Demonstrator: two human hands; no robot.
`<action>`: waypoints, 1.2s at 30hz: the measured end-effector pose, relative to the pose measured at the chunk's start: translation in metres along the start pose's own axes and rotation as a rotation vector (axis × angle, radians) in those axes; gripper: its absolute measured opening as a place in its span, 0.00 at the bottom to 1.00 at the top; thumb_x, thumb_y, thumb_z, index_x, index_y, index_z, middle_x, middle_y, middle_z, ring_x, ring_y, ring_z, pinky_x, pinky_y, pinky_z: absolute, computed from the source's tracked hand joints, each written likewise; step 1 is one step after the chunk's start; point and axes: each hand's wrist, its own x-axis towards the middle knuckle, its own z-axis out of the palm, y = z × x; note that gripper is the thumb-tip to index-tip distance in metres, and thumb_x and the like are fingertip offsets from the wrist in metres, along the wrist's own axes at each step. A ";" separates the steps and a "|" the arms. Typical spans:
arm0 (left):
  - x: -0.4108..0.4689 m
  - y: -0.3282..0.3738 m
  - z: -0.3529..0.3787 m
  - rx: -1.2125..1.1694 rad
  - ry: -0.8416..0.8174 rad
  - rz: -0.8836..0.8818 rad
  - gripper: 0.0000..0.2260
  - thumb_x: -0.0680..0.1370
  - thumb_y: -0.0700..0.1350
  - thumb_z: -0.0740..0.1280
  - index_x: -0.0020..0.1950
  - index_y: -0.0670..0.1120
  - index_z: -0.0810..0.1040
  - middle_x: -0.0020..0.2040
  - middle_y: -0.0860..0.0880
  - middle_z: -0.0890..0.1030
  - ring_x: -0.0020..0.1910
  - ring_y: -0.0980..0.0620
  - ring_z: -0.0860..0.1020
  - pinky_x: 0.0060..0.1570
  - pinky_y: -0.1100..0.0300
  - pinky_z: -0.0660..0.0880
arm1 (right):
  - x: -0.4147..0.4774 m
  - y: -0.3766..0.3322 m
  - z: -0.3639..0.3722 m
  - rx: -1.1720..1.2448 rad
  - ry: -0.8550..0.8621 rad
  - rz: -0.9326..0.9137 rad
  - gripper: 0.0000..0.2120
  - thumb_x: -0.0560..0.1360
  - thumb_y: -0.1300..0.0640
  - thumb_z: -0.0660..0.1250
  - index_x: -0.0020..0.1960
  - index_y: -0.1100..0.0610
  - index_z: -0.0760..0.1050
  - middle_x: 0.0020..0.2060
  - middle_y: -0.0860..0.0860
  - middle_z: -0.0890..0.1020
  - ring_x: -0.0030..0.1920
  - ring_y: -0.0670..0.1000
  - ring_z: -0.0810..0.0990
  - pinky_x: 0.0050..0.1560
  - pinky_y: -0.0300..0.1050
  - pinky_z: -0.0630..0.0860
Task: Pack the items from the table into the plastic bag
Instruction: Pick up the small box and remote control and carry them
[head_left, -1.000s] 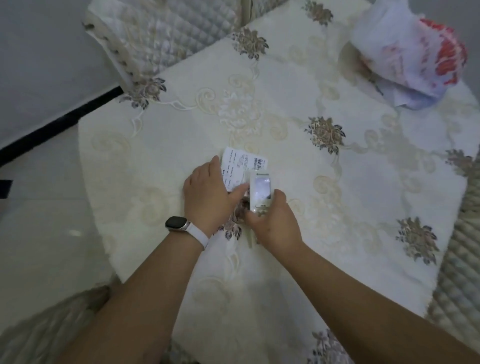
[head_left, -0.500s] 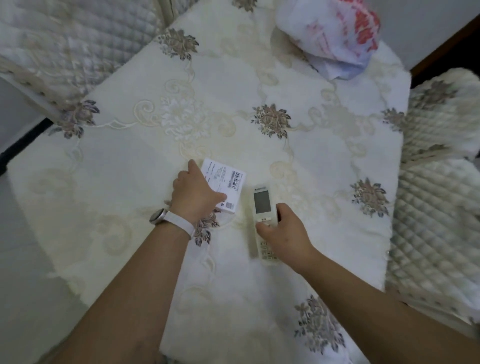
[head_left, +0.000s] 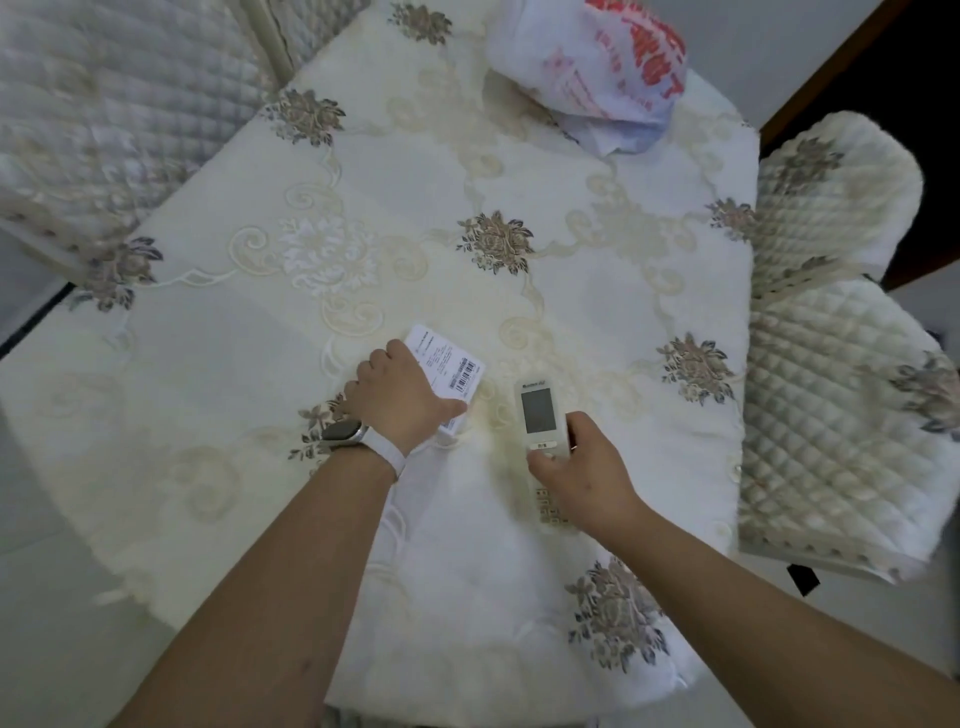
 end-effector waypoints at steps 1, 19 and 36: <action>-0.004 0.003 -0.001 0.005 0.031 0.026 0.39 0.65 0.64 0.76 0.64 0.41 0.65 0.60 0.42 0.74 0.58 0.42 0.75 0.50 0.50 0.71 | -0.002 0.003 -0.003 0.012 0.003 0.004 0.10 0.74 0.54 0.69 0.51 0.52 0.70 0.42 0.48 0.80 0.40 0.48 0.80 0.39 0.46 0.75; -0.137 0.110 0.008 -0.799 -0.037 0.054 0.07 0.75 0.45 0.72 0.50 0.47 0.77 0.47 0.49 0.83 0.43 0.52 0.81 0.39 0.58 0.77 | -0.067 0.080 -0.135 0.247 0.119 -0.091 0.11 0.74 0.55 0.70 0.55 0.51 0.72 0.43 0.47 0.80 0.42 0.48 0.80 0.41 0.47 0.77; -0.349 0.474 0.135 -0.723 -0.142 0.485 0.08 0.76 0.43 0.73 0.53 0.51 0.79 0.49 0.55 0.84 0.46 0.56 0.83 0.44 0.59 0.80 | -0.165 0.397 -0.421 0.701 0.495 -0.036 0.09 0.73 0.58 0.71 0.49 0.48 0.73 0.43 0.45 0.82 0.41 0.45 0.82 0.37 0.41 0.76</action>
